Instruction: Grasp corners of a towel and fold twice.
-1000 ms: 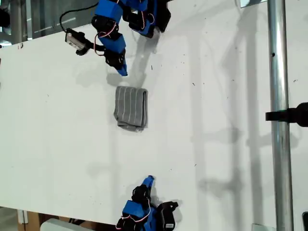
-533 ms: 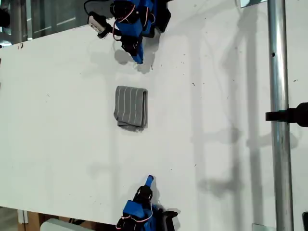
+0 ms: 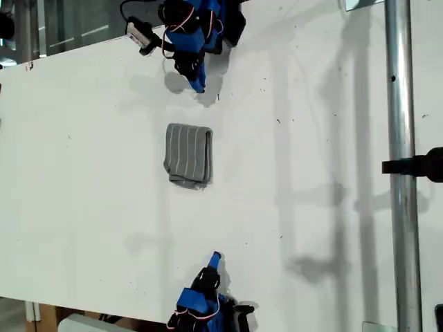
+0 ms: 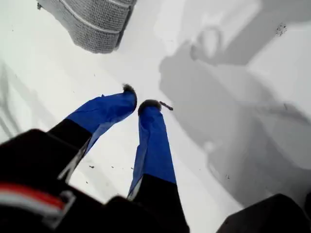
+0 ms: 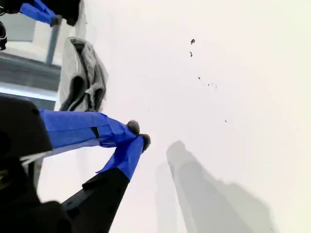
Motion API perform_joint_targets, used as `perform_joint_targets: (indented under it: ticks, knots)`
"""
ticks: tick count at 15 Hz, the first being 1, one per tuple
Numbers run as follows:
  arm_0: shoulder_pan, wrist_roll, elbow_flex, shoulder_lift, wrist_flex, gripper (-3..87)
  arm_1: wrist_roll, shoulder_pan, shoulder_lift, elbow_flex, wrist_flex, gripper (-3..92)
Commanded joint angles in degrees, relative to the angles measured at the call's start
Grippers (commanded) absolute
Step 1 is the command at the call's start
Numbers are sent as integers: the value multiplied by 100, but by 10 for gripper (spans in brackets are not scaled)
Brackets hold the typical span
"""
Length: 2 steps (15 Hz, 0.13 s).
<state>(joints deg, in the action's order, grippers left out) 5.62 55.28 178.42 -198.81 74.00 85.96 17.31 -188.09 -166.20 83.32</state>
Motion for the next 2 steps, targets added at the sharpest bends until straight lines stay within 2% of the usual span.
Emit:
perform_joint_targets:
  ticks: [1,2]
  knots:
    - [0,-26,26,-26,0,-26,-53,-18,-9,53,53,67]
    - [0,-26,26,-26,0,-26,-53,-18,-9,53,53,67]
